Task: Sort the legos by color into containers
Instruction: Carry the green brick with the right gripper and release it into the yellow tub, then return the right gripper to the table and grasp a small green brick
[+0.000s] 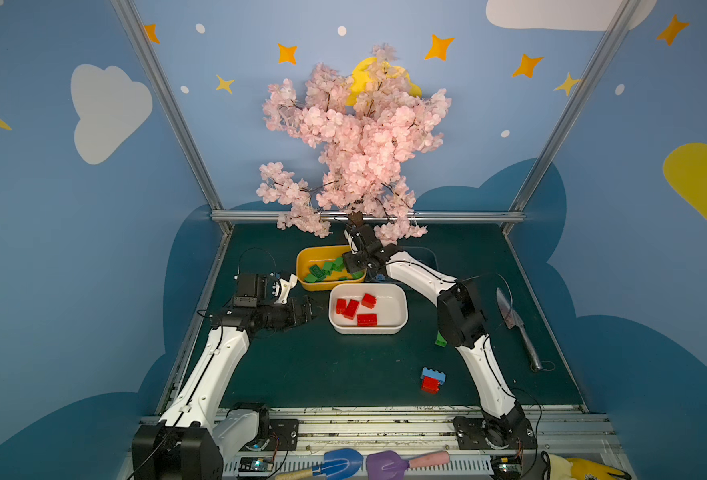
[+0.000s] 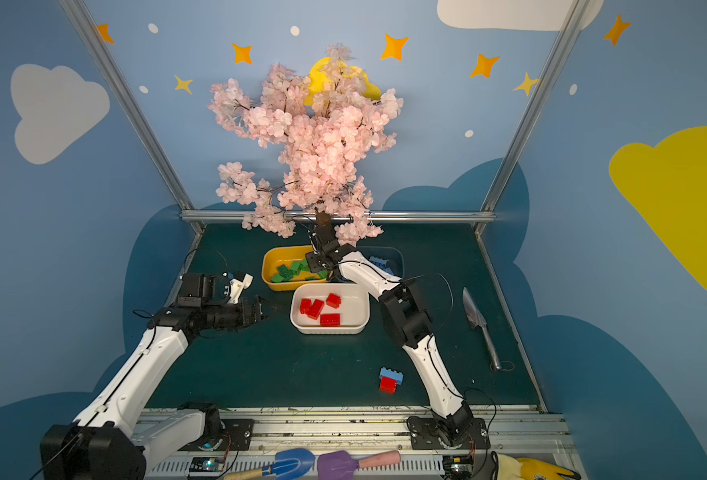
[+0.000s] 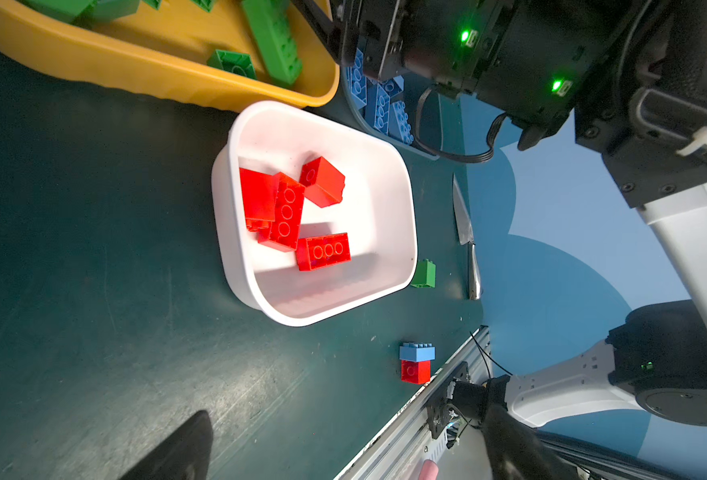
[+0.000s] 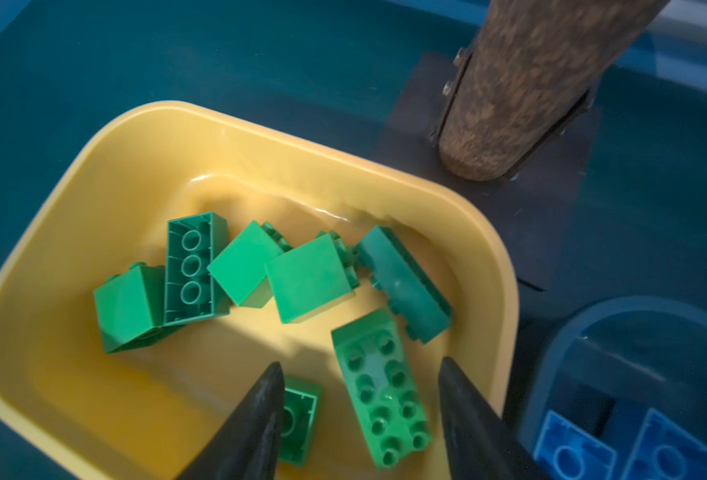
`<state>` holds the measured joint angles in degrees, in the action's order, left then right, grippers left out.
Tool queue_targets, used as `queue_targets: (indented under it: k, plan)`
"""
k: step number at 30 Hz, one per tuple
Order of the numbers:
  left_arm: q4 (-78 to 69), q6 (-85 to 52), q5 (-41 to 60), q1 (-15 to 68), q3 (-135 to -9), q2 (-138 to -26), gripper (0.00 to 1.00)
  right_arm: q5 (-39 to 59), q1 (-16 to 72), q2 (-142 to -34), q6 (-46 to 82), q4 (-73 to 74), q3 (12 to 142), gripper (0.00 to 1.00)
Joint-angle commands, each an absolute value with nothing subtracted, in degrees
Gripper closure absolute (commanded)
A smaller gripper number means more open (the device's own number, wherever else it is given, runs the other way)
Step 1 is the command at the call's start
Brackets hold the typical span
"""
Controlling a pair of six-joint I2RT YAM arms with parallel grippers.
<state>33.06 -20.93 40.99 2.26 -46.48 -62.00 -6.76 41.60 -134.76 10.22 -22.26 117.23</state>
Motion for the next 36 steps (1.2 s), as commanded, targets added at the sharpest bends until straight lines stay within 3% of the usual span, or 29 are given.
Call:
queue_targets:
  k: [1,5,15,19,23,28,36]
  plan:
    - [33.66,-19.98,41.92,2.05,-46.38,-61.35,0.0,-8.84,41.62,-128.68,8.77,-22.05,114.31,0.39]
    - [33.85,-19.86,42.14,2.07,-46.64,-61.42,0.01,-10.07,41.49,-120.32,8.42,-23.86,106.67,0.39]
    - [33.56,-20.0,43.22,2.02,-46.14,-61.62,0.01,0.56,39.97,-91.93,-0.1,-35.14,77.32,0.33]
    - [33.53,-20.32,43.83,2.02,-45.75,-61.11,0.01,5.79,36.2,-81.31,-8.94,-40.1,66.07,0.33]
    - [32.19,-21.82,44.85,2.14,-44.88,-60.08,0.0,3.98,30.43,-76.01,-12.96,-46.59,60.78,0.31]
    - [31.03,-22.86,45.48,2.11,-43.7,-59.35,0.01,4.47,22.25,-74.4,3.41,-47.77,59.45,0.31]
    - [32.04,-21.62,45.79,2.11,-44.09,-60.03,0.01,-0.14,21.18,-79.15,31.86,-47.73,54.44,0.32]
